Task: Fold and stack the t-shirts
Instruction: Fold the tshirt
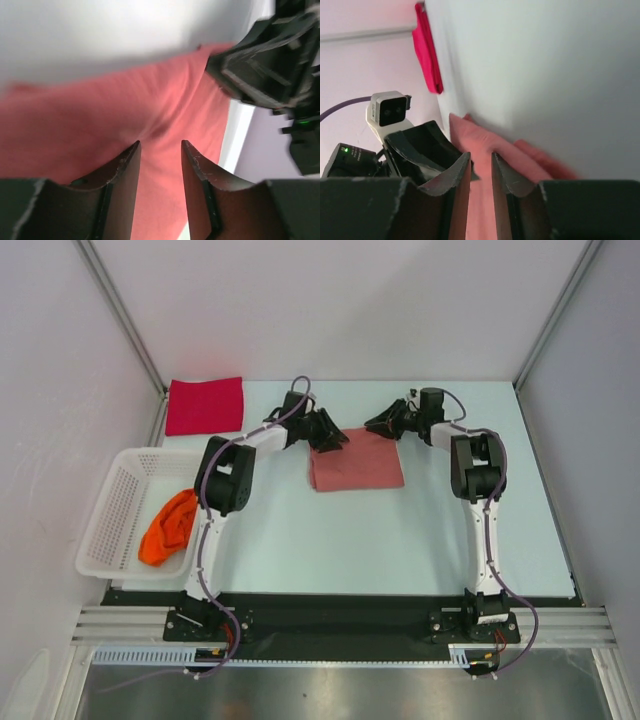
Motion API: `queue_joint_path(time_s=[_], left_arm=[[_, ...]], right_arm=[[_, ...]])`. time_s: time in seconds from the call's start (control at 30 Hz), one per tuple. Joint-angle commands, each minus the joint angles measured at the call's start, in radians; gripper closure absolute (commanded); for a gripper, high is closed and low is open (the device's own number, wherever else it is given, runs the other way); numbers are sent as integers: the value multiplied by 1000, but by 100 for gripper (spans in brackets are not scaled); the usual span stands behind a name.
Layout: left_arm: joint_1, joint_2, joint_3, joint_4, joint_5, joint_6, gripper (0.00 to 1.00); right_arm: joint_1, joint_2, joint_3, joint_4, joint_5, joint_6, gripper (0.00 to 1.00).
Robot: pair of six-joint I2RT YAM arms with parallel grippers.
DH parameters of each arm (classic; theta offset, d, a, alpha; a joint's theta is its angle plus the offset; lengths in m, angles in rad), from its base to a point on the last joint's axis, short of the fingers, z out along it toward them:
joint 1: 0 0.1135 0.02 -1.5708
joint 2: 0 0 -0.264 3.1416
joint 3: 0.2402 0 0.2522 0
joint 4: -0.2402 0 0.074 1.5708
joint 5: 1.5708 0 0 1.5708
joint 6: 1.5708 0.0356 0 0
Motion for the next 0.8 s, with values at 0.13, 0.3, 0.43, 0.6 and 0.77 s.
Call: queue_joint_path(time_s=[0.13, 0.3, 0.43, 0.6, 0.77], left_arm=[[103, 140, 207, 60, 75, -67, 55], [106, -44, 165, -29, 91, 22, 53], [94, -275, -169, 113, 112, -42, 51], [11, -402, -366, 275, 152, -107, 52], [-21, -380, -490, 332, 123, -81, 55]], right_arm=[[-63, 147, 208, 1, 18, 50, 74], [-100, 64, 326, -276, 32, -84, 73], [-130, -98, 262, -416, 31, -186, 71], [-85, -321, -54, -244, -40, -139, 68], [1, -376, -338, -32, -86, -66, 70]])
